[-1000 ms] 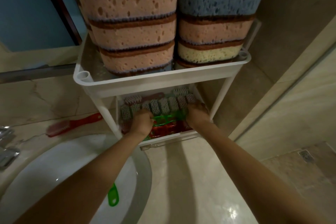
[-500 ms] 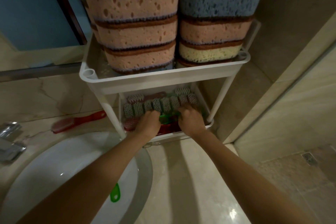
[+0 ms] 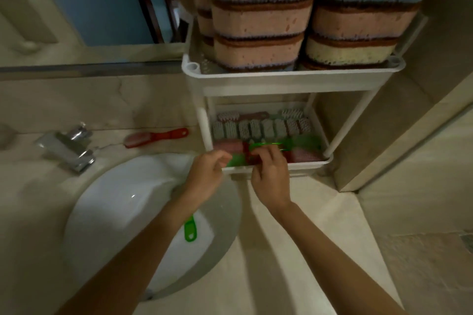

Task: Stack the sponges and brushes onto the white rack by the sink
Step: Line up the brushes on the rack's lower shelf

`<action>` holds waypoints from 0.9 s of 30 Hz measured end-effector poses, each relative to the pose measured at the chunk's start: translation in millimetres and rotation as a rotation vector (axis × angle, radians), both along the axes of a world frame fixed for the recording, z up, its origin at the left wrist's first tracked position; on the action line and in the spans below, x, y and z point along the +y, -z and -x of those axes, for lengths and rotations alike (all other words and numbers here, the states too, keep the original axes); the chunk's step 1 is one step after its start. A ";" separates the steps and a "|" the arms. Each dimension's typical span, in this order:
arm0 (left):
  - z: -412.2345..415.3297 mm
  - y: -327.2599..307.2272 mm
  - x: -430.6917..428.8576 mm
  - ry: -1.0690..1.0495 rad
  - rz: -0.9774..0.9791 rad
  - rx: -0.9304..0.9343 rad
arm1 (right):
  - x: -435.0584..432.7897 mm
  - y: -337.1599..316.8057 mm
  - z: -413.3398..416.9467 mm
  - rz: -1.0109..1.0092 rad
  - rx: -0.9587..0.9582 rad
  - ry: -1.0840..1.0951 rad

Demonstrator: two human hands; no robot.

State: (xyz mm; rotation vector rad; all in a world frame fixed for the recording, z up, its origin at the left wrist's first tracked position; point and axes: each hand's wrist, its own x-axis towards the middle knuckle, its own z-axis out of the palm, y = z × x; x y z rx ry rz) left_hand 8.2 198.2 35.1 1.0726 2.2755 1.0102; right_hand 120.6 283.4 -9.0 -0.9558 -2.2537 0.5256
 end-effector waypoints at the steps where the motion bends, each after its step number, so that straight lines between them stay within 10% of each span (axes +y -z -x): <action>1: 5.8 5.7 -18.8 -0.034 -0.002 -0.031 | -19.2 4.8 3.7 0.019 0.046 -0.039; 5: 42.0 44.0 -85.0 -0.225 0.111 -0.205 | -84.5 36.6 30.6 0.258 -0.025 -0.194; 11: 89.0 94.5 -141.1 -0.347 0.273 -0.408 | -121.7 92.9 83.1 0.772 -0.623 -0.132; 27: 158.9 155.5 -163.3 -0.253 0.400 -0.518 | -128.2 172.0 152.3 0.891 -0.797 0.162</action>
